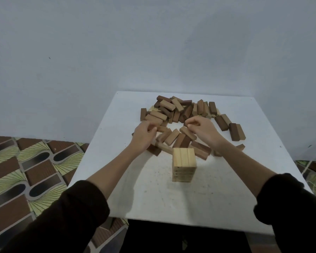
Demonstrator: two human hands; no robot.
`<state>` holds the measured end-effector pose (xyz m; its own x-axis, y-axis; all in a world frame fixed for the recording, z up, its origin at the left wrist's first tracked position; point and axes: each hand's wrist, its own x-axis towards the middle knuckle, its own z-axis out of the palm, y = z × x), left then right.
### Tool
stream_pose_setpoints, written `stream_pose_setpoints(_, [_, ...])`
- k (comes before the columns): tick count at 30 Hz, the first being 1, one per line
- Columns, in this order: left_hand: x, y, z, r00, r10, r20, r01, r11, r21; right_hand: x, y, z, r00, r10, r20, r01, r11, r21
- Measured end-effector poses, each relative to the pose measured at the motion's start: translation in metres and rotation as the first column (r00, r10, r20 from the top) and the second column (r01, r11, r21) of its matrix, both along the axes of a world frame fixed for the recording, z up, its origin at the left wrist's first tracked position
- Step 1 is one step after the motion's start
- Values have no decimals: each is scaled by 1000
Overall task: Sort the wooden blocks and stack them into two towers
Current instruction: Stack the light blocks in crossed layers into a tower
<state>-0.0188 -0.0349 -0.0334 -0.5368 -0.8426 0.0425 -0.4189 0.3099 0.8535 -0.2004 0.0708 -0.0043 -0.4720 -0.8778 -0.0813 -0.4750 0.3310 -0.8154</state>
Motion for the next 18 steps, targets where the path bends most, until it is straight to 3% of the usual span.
stream_pose_setpoints(4, [-16,-42,1,987,1,160,36,972,-230,-8,-42,2,972,93,-216,-86,995,41])
stream_pose_setpoints(6, [-25,-66,0,974,1,228,61,962,-266,-14,-65,3,939,149,-309,-140,989,51])
stream_pose_setpoints(12, [-48,-118,1,936,2,353,97,960,-262,-22,-127,7,813,314,-490,-324,944,68])
stream_pose_setpoints(15, [-60,-131,2,895,-53,443,172,957,-233,-18,-150,4,680,478,-557,-449,871,199])
stream_pose_setpoints(18, [-64,-137,2,862,-105,496,216,961,-171,-11,-162,0,565,557,-609,-448,827,340])
